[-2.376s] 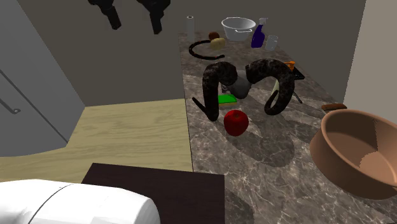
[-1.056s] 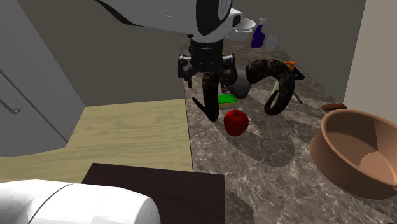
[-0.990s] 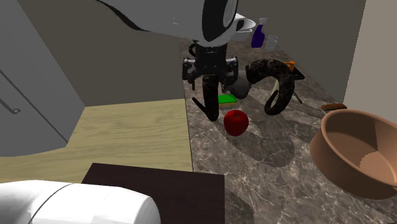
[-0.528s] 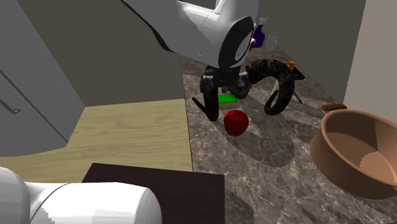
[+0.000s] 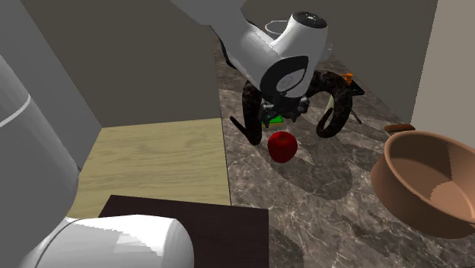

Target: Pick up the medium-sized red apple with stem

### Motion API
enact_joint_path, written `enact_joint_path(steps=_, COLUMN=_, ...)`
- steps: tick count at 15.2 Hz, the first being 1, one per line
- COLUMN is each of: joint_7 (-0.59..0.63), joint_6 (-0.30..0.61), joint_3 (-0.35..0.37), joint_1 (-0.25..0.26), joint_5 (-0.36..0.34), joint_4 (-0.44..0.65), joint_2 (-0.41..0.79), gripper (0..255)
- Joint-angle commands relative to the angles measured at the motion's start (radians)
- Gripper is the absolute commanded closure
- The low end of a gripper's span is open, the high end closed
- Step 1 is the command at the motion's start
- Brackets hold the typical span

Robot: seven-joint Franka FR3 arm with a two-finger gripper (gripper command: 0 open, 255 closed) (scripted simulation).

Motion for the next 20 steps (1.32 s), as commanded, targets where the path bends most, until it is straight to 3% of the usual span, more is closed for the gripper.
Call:
enact_joint_path(steps=1, joint_7=-0.143, joint_6=0.001, joint_3=0.049, joint_1=-0.053, joint_5=0.143, joint_4=0.067, joint_2=0.108, gripper=0)
enact_joint_path(steps=4, joint_7=-0.279, joint_6=-0.01, joint_3=0.133, joint_1=-0.148, joint_5=0.264, joint_4=0.176, joint_2=0.241, gripper=0)
enact_joint_path(steps=5, joint_7=-0.295, joint_6=-0.011, joint_3=0.146, joint_1=-0.162, joint_5=0.276, joint_4=0.193, joint_2=0.259, gripper=0)
enact_joint_path(steps=14, joint_7=-0.375, joint_6=0.042, joint_3=0.217, joint_1=-0.216, joint_5=0.376, joint_4=0.21, joint_2=0.343, gripper=0)
enact_joint_path(steps=15, joint_7=-0.376, joint_6=0.042, joint_3=0.218, joint_1=-0.217, joint_5=0.377, joint_4=0.211, joint_2=0.345, gripper=255)
enact_joint_path(steps=20, joint_7=-0.375, joint_6=0.043, joint_3=0.218, joint_1=-0.216, joint_5=0.377, joint_4=0.21, joint_2=0.344, gripper=255)
